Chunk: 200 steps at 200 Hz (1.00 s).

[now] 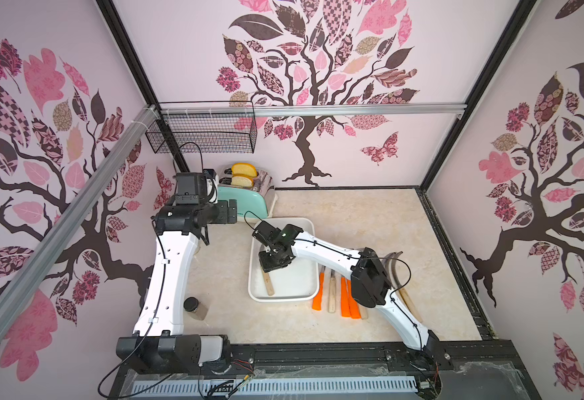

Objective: Put small sickles into storage boxes
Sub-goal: Place the sickle in the storage box.

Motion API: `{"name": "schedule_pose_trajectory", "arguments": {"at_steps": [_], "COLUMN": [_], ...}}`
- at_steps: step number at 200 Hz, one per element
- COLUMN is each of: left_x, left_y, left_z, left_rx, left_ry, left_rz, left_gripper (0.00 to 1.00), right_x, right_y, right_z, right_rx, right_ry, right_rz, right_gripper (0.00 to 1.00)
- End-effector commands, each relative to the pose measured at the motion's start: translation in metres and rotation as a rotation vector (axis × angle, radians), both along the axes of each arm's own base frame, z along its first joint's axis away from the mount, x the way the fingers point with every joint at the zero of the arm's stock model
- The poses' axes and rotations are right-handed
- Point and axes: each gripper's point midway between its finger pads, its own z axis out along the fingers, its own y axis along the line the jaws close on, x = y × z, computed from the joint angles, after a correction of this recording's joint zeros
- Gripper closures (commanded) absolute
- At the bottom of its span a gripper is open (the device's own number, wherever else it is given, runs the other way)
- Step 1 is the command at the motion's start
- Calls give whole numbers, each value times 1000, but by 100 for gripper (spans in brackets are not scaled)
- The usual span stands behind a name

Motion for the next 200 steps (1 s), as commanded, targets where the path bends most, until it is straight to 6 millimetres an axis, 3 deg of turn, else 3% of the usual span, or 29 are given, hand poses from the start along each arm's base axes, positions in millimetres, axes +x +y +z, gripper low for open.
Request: {"name": "schedule_pose_trajectory", "arguments": {"at_steps": [1,66,97,153,200], "left_x": [2,1,0,-2,-8], "left_y": [5,0,-8,-27,-56], "left_z": [7,3,-5,-15,-27], "left_rx": [18,14,-13,-75,-57], "left_ry": [-33,-22,-2,27,68], "left_rz": [15,-21,-68,-150,-275], "left_gripper": [2,5,6,11,8], "right_x": [8,21,29,38,32], "right_y": [-13,-42,-64,-150,-232], "right_z": [32,63,90,123,124], "right_rx": [-1,12,14,16,-63], "right_ry": [-58,-91,-127,-179,-243], "right_rz": [-9,-59,-99,-262,-390], "right_gripper": [56,56,56,56,46]}}
